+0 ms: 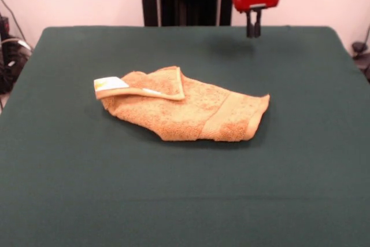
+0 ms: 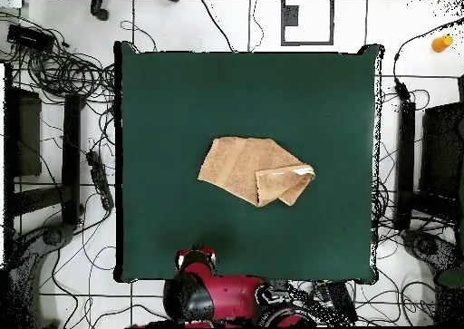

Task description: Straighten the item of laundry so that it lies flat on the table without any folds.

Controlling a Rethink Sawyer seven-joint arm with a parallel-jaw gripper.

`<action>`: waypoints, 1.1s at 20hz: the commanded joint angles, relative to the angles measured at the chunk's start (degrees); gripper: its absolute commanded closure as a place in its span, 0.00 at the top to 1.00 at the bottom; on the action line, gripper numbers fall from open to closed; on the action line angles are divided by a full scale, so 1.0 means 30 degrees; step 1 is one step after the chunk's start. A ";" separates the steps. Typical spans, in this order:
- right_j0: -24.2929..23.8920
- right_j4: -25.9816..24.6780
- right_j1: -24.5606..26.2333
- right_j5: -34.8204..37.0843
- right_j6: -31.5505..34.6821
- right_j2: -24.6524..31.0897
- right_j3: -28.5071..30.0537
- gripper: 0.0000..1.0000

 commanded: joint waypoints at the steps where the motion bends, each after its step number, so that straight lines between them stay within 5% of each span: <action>1: -0.0070 0.1226 -0.1190 0.2743 0.2647 0.2182 -0.3514 0.00; 22: 0.0687 0.1196 -0.3314 0.7241 0.2078 0.2138 -0.5500 0.00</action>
